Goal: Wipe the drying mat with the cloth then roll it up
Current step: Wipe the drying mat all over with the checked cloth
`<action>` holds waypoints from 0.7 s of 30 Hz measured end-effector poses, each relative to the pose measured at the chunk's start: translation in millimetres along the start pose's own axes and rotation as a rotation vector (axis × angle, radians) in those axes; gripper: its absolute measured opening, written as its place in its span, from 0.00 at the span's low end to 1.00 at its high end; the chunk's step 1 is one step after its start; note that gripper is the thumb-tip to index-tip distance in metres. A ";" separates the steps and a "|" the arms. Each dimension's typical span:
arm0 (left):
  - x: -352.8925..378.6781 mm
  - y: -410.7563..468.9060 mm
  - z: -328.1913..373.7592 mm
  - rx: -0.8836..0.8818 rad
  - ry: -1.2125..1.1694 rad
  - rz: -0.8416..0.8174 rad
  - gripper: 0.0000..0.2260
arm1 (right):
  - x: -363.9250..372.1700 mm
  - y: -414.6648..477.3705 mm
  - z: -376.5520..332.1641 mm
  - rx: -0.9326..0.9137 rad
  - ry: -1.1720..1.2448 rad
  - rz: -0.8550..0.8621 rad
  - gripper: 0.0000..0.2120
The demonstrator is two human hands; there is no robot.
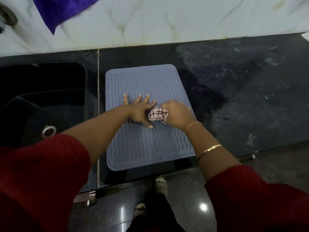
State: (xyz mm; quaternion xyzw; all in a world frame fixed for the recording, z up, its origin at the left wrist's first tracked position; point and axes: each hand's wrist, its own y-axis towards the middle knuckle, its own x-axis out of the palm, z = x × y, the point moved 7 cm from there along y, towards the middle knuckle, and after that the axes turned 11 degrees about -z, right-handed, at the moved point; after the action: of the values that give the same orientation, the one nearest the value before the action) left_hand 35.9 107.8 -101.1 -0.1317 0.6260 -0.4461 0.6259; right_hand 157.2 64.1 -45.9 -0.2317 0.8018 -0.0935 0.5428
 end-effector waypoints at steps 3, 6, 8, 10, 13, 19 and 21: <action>-3.0 1.9 -3.5 -0.025 0.032 0.037 0.47 | 21.1 -26.1 0.5 -0.007 -0.090 -0.033 0.11; -1.8 1.3 -3.3 -0.015 -0.003 0.012 0.50 | 40.4 -63.9 3.9 -0.039 -0.081 -0.092 0.15; -2.8 -1.0 -0.9 -0.039 0.013 0.018 0.50 | 51.0 -82.0 7.3 -0.035 -0.071 -0.158 0.18; -7.5 -5.7 5.7 -0.079 0.086 0.057 0.49 | 56.1 -90.5 10.4 -0.031 -0.025 -0.252 0.16; -10.8 -12.8 27.0 -0.100 0.260 0.120 0.42 | 40.8 -86.1 12.9 -0.021 0.113 -0.264 0.06; 16.0 -15.3 29.3 -0.063 0.026 0.026 0.41 | 31.0 -67.5 4.8 -0.008 0.082 -0.135 0.07; 19.8 -16.3 26.8 -0.056 0.002 0.012 0.43 | 41.0 -72.7 7.9 0.019 0.035 -0.194 0.07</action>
State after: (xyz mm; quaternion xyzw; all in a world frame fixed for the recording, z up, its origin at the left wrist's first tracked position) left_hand 50.0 73.7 -97.7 -0.1450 0.6396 -0.4250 0.6239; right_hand 171.6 -18.1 -53.8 -0.3015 0.7840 -0.1576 0.5192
